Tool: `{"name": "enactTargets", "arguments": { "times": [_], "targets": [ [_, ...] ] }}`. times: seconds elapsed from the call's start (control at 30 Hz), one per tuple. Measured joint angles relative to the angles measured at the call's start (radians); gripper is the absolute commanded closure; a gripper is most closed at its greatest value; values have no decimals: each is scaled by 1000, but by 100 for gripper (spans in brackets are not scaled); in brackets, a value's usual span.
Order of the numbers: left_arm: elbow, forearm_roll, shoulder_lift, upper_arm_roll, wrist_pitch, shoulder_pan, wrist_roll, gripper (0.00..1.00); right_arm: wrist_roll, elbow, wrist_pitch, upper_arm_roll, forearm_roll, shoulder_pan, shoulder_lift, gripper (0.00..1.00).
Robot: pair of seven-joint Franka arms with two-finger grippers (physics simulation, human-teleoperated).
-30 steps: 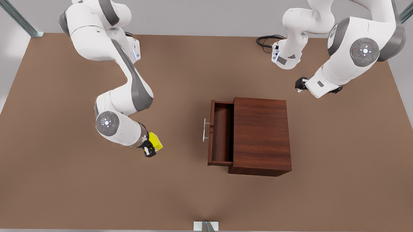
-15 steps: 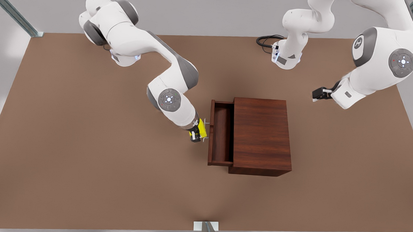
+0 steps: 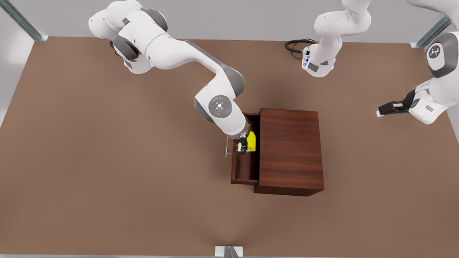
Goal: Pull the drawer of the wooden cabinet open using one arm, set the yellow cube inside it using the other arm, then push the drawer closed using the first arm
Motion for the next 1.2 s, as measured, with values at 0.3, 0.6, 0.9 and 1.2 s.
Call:
{"name": "enactTargets", "arguments": {
  "times": [0.3, 0.6, 0.9, 1.2],
  "targets": [
    [0, 0, 0, 0, 1, 112, 6, 0, 124, -6, 20, -11, -8, 14, 8, 36],
    [0, 0, 0, -2, 2, 218, 10, 0, 192, -8, 26, -19, -13, 29, 15, 0],
    [-4, 0, -1, 7, -1, 306, 12, 0, 91, -2, -249, -29, -45, -337, -173, 0],
    [525, 23, 350, -81, 18, 112, -127, 0, -745, -666, -283, -158, -191, -679, -530, 0]
  ]
}}
